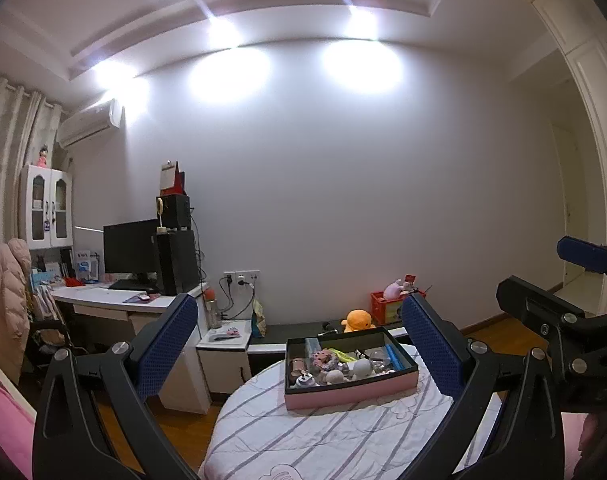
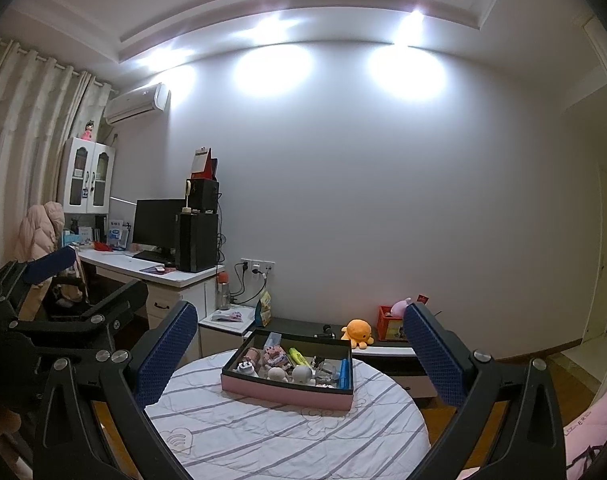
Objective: Organize rigid objects
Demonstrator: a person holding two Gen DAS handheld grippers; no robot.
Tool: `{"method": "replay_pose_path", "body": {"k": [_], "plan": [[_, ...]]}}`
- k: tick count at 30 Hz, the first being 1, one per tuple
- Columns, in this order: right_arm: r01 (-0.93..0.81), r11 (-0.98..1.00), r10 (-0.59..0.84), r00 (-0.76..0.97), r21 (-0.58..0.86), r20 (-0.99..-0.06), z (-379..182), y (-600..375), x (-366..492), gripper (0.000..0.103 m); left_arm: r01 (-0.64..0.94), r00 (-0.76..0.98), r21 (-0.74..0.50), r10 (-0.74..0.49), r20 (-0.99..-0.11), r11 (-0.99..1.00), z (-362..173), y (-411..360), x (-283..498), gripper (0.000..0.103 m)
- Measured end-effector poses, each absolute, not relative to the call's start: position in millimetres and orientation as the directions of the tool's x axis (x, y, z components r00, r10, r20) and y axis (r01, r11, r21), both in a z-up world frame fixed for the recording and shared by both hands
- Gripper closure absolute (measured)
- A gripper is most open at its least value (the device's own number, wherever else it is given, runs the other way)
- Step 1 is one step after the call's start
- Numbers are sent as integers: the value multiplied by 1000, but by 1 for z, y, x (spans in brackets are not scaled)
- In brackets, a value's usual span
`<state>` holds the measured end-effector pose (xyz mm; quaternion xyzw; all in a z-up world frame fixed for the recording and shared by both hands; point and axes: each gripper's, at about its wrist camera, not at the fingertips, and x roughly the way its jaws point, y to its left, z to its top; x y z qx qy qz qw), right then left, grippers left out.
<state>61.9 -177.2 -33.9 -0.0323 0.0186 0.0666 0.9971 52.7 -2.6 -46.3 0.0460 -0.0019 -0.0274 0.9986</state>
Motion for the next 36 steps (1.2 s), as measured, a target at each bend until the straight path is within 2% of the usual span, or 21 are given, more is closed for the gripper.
{"method": "replay_pose_path", "body": {"k": [36], "plan": [[-130,990,127,990,-47,-56,-40,-173,64,0,29,999,132,-31,13,991,-47,-7,55,0]]}}
